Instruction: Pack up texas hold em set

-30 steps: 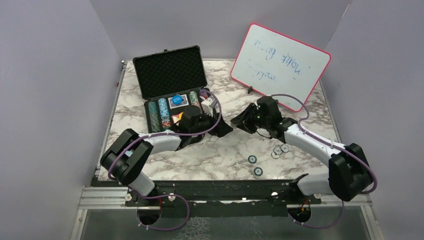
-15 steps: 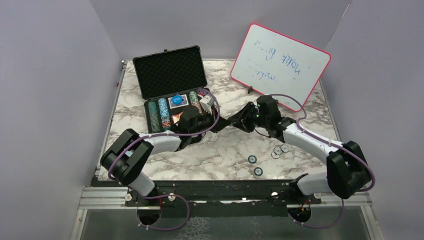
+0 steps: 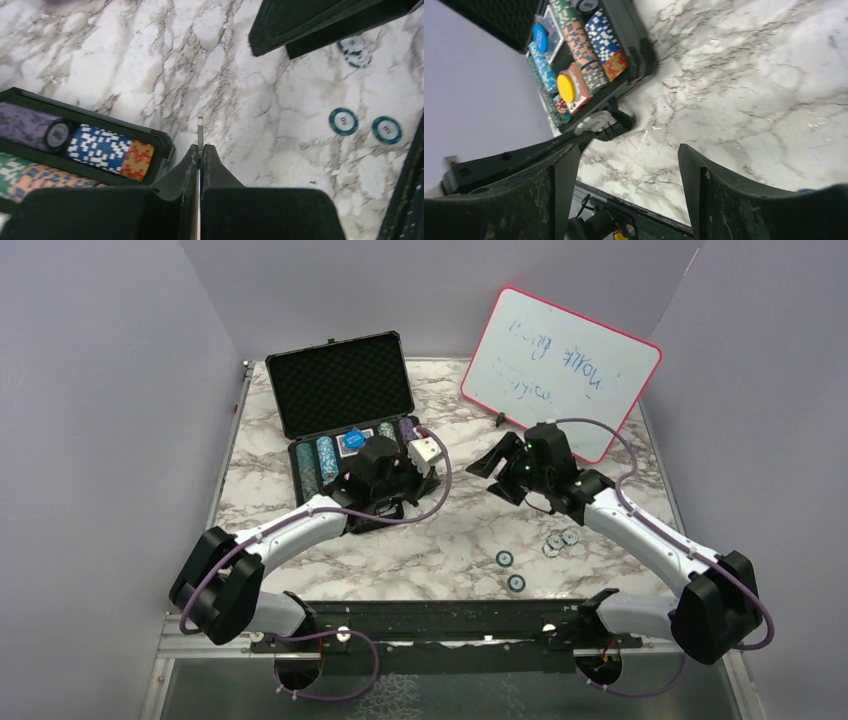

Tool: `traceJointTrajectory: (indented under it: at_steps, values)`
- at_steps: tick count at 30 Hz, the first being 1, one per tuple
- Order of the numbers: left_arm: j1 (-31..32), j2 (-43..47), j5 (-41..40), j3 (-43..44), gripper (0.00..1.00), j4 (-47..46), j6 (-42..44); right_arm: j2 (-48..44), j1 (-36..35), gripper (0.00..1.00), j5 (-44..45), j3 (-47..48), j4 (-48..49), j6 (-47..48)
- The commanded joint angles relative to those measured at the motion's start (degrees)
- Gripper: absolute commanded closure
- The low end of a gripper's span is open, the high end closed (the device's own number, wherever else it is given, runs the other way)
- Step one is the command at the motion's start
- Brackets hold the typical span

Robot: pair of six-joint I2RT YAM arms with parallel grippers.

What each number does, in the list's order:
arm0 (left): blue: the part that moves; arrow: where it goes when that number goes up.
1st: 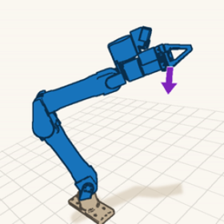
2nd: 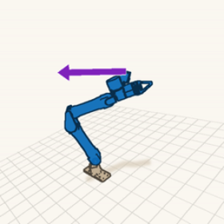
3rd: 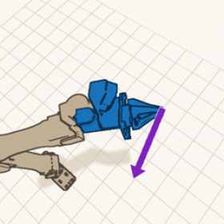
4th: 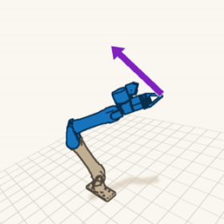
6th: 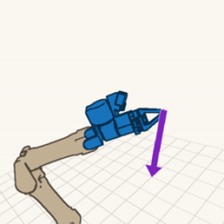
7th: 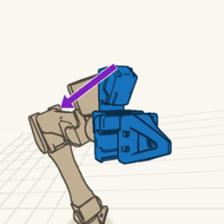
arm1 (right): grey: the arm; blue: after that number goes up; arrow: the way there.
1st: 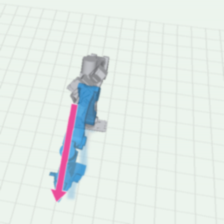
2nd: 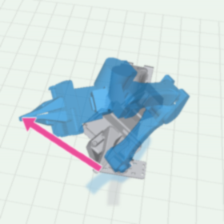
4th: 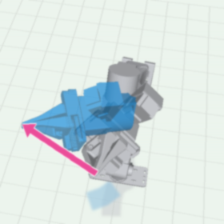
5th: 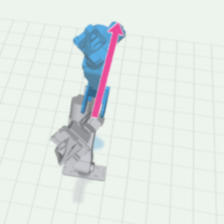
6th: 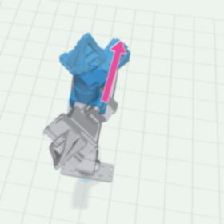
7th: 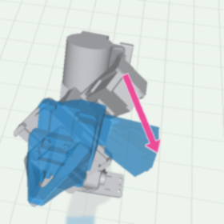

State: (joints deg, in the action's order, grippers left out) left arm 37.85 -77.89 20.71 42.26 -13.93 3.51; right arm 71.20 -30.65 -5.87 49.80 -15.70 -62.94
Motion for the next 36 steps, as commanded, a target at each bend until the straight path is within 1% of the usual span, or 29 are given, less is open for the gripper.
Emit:
traceJointTrajectory:
  at_steps: [1,3,5,11,13,18,22,24,29,36]
  values:
    - [-0.6,0.1,-6.0,5.9,1.0,23.8,20.1,-2.1,0.3,0.25,6.5,-0.2,-8.7,1.6]
    - [-0.8,-1.0,-8.7,6.9,1.0,27.5,22.3,-2.3,0.3,0.25,6.4,-1.1,-9.4,1.2]
    - [-1.1,-1.9,-11.1,7.1,1.0,28.6,23.0,-2.5,0.3,0.25,6.0,-2.0,-9.8,0.7]
    - [-1.9,-4.5,-18.2,8.4,1.0,27.8,20.7,-2.6,0.3,0.26,5.2,-3.1,-10.2,0.2]
    - [-1.9,-4.8,-19.0,8.7,1.0,27.2,20.2,-2.6,0.3,0.26,5.4,-3.2,-10.2,0.1]
    - [-2.0,-4.8,-17.9,10.0,1.0,27.5,20.1,-2.4,0.3,0.26,5.1,-3.3,-9.9,-0.1]
    - [-2.2,-2.4,-12.0,10.6,1.0,28.5,20.7,-2.4,0.3,0.26,4.8,-3.6,-9.9,-0.2]
    - [-2.5,-1.2,-10.8,10.3,1.0,28.2,21.1,-2.4,0.3,0.27,4.7,-3.8,-10.0,-0.2]
    - [-3.6,-0.9,-12.6,9.7,1.0,27.8,21.2,-2.5,0.3,0.27,4.3,-4.3,-9.7,-0.4]
    - [-3.6,-3.8,-15.4,10.3,1.0,26.4,20.6,-2.6,0.3,0.27,4.3,-4.6,-9.8,-0.3]
